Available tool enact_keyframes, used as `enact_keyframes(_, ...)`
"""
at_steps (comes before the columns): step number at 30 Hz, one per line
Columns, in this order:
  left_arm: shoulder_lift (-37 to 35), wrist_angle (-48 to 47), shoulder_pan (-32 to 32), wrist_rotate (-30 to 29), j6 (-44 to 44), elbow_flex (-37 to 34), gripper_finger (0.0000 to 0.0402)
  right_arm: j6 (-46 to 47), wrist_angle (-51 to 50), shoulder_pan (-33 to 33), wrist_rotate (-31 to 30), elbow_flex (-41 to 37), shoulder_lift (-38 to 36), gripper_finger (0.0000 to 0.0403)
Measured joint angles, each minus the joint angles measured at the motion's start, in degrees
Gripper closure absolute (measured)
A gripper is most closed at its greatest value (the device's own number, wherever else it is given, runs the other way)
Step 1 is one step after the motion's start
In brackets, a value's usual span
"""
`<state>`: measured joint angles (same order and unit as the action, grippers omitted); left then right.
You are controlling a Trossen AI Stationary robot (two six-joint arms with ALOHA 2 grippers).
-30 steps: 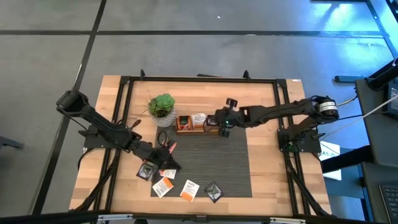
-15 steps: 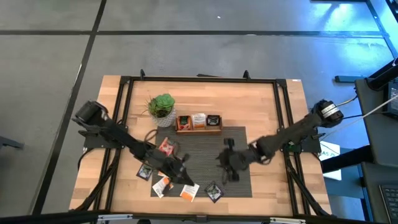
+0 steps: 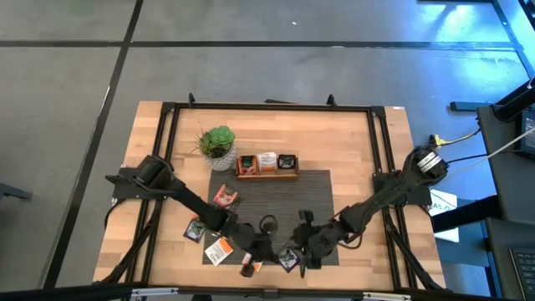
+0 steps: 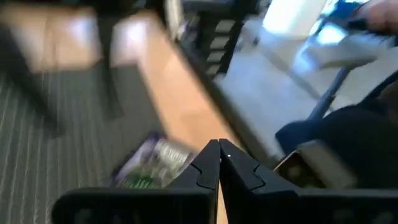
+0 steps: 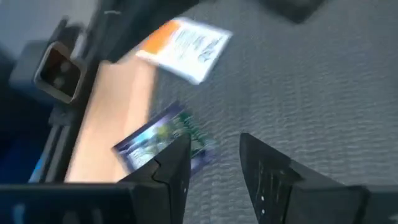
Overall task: Pick & Place Tea
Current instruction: Put the right black tea bag into the right slot of the wooden organizer
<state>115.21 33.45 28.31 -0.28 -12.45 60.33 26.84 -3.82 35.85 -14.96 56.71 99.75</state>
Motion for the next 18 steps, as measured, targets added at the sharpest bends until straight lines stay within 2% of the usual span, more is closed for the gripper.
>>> enact_keyframes(3,1.2,-8.0,-1.2,-2.9,-3.6,2.5,0.0399,-1.1,2.2,1.5,0.1,0.0,3.5,0.0264)
enact_keyframes(5,1.3,-10.0,-1.8,-4.2,-6.8,2.6,0.0397,-2.1,4.4,2.7,0.2,0.0,5.9,0.0264)
enact_keyframes(9,1.3,-9.6,-2.6,-4.5,-14.4,2.7,0.0397,-6.1,7.6,5.5,-0.2,1.1,9.5,0.0264)
enact_keyframes(14,1.3,-8.8,-3.4,-4.8,-15.4,2.7,0.0396,-9.6,7.2,7.8,-5.0,3.1,11.6,0.0264)
enact_keyframes(18,1.3,-7.3,-3.7,-5.1,-15.7,2.7,0.0396,-10.5,6.3,8.6,-6.4,3.4,12.3,0.0264)
